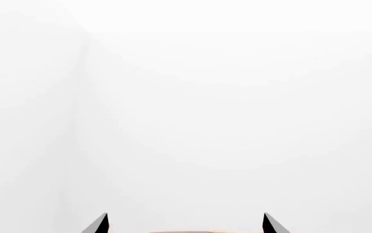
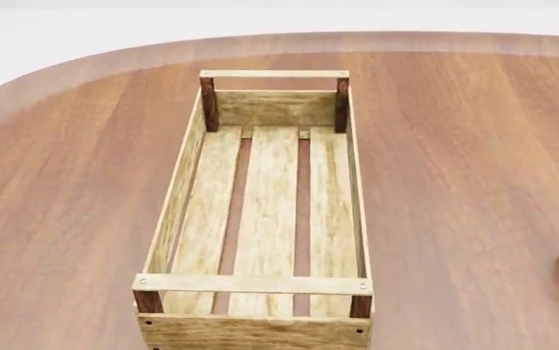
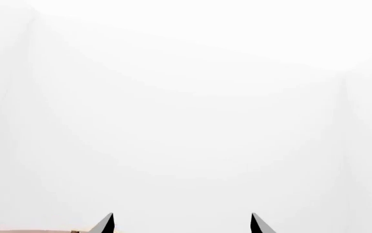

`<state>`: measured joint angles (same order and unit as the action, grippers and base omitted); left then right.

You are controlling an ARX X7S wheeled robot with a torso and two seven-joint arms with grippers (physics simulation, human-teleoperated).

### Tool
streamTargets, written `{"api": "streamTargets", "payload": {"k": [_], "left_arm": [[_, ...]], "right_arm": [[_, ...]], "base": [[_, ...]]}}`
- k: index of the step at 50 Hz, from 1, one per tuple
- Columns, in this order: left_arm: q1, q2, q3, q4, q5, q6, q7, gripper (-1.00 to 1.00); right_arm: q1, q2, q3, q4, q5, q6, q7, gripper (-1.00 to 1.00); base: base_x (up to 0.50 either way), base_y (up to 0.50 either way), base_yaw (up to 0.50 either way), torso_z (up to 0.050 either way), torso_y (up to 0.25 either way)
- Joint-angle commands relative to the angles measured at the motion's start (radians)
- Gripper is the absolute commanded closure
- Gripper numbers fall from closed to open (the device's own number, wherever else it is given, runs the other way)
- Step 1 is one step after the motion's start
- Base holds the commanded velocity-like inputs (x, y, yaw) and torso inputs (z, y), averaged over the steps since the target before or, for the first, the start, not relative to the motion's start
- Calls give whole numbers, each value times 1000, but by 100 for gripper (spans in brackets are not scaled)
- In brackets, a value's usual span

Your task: Pick up the cream cheese and put it in the tray.

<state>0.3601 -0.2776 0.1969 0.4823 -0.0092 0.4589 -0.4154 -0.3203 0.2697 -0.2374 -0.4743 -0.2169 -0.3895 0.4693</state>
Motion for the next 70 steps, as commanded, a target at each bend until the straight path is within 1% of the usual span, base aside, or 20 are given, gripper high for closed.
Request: {"api": "streamTargets", "payload": {"k": [1,27,34,70], "left_arm": [[-3,-4,4,-2,1,-1,-6,-100],[-3,-14,11,-2,1,4,-18,-100],[-4,-9,10,-7,23,10,-30,-100],[-7,-20,21,-5,30,5,-46,-100]], "right_arm": [[1,5,-4,0,-3,0,7,-100],[-5,18,-10,-13,8,-4,20,-100],[-3,22,-9,-14,20,-3,23,-100],[7,34,-26,-6,21,8,32,-100]], "base": [[102,176,0,0,0],[110,173,0,0,0],[146,137,0,0,0],[207,4,0,0,0]]}}
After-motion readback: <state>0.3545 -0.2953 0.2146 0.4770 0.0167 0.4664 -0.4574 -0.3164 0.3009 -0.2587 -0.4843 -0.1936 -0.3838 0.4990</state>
